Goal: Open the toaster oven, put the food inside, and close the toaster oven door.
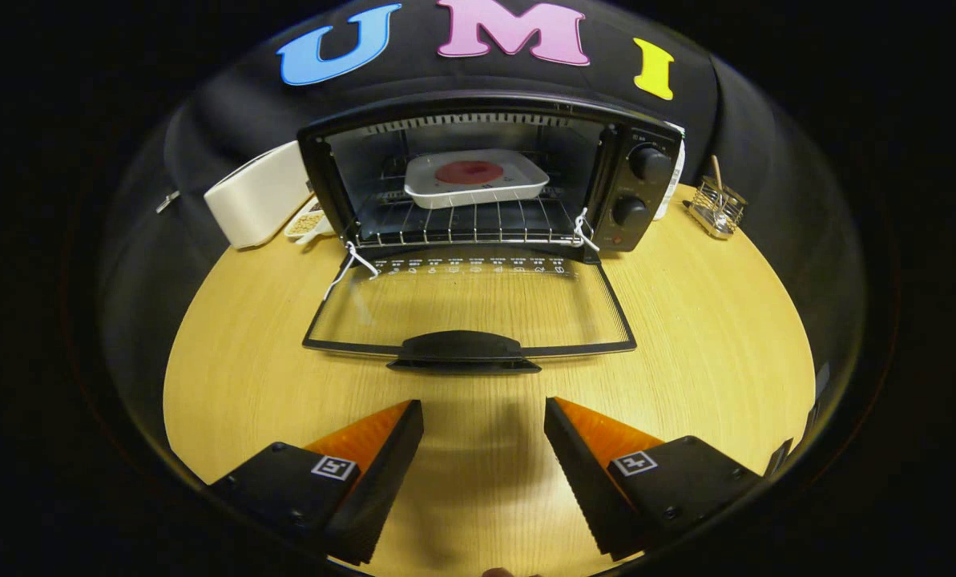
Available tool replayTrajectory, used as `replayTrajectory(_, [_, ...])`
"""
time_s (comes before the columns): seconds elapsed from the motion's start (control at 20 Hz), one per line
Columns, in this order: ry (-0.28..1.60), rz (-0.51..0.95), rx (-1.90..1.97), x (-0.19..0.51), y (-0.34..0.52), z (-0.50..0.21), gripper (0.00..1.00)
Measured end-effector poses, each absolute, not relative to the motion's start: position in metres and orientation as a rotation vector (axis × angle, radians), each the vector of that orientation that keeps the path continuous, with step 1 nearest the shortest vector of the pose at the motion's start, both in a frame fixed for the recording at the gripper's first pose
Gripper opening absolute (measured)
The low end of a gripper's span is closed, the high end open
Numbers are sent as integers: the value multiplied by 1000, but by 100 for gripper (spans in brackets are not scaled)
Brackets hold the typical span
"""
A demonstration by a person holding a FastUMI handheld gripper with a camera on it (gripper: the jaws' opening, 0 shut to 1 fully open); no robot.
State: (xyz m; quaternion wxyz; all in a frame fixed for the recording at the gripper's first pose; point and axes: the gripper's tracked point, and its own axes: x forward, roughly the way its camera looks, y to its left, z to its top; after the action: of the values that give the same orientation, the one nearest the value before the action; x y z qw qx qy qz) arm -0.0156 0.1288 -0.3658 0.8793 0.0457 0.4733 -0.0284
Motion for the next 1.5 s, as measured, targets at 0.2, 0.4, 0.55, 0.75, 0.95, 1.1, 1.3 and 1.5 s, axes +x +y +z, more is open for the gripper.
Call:
replayTrajectory(0.2, [1025, -127, 123, -3, 129, -384, 100])
replayTrajectory(0.4, [1056, -137, 116, 10, 123, -401, 100])
replayTrajectory(0.55, [1061, -140, 110, 7, 128, -398, 100])
replayTrajectory(0.75, [1057, -81, 16, 11, 127, -393, 99])
replayTrajectory(0.95, [1020, -74, 21, 10, 127, -374, 100])
replayTrajectory(1.1, [977, -63, 28, 11, 127, -352, 100])
replayTrajectory(1.3, [844, -26, -5, 23, 125, -308, 100])
replayTrajectory(1.5, [727, 28, -72, 34, 123, -261, 100])
